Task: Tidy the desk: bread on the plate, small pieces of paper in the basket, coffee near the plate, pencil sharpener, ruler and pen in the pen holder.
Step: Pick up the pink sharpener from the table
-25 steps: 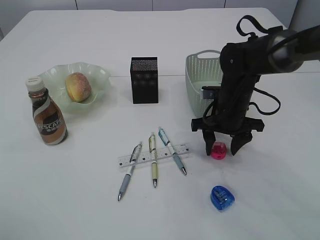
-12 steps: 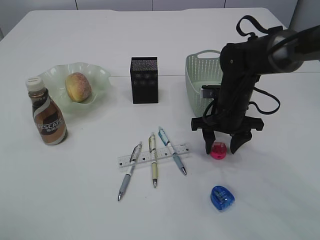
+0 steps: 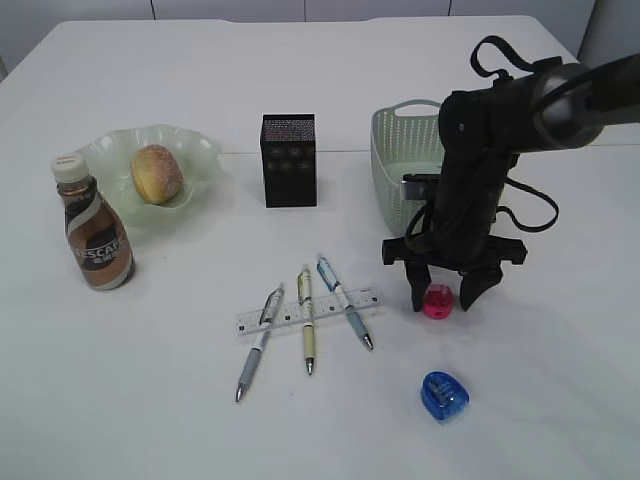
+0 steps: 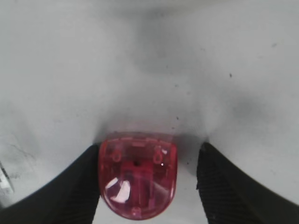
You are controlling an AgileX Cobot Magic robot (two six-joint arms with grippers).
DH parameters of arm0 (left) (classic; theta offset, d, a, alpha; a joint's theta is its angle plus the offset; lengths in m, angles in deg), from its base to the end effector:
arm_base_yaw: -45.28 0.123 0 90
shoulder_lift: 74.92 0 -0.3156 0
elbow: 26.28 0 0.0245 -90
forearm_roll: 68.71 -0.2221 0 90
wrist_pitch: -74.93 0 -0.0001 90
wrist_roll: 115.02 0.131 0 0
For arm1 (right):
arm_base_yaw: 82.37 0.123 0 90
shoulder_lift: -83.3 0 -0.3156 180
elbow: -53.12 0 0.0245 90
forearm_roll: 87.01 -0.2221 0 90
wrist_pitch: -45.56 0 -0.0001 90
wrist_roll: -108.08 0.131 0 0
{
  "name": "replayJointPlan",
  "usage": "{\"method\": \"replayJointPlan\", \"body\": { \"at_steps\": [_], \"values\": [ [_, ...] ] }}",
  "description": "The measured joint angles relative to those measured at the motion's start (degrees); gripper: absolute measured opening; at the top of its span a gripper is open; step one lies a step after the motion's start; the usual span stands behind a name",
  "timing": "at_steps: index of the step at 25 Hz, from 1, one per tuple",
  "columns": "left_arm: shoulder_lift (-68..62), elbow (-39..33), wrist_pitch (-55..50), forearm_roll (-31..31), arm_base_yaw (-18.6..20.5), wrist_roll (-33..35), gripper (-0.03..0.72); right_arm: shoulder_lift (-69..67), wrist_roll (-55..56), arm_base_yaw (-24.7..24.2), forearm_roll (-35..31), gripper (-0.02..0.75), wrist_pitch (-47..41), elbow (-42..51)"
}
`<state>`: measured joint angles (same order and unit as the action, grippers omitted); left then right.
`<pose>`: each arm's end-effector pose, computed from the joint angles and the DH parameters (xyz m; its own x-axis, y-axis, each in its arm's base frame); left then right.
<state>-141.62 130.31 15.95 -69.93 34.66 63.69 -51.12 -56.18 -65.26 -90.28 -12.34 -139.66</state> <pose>0.1621 -0.0280 0.3245 -0.8452 0.1467 -0.5139 0.1653 0.9862 0.0097 0.4033 0.1308 0.1219 -1.0000 0.0061 0.0062 0.0064 0.9988 0.0487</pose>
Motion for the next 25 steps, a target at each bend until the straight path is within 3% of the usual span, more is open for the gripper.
{"method": "replayJointPlan", "body": {
  "at_steps": [5,7,25],
  "values": [
    [0.0,0.0,0.1,0.0,0.0,0.0,0.445,0.0,0.0,0.0,0.2,0.334,0.0,0.0],
    [0.0,0.0,0.1,0.0,0.0,0.0,0.444,0.0,0.0,0.0,0.2,0.314,0.0,0.0],
    [0.0,0.0,-1.1,0.0,0.0,0.0,0.432,0.0,-4.0,0.6,3.9,0.307,-10.3,-4.7]
  ]
}}
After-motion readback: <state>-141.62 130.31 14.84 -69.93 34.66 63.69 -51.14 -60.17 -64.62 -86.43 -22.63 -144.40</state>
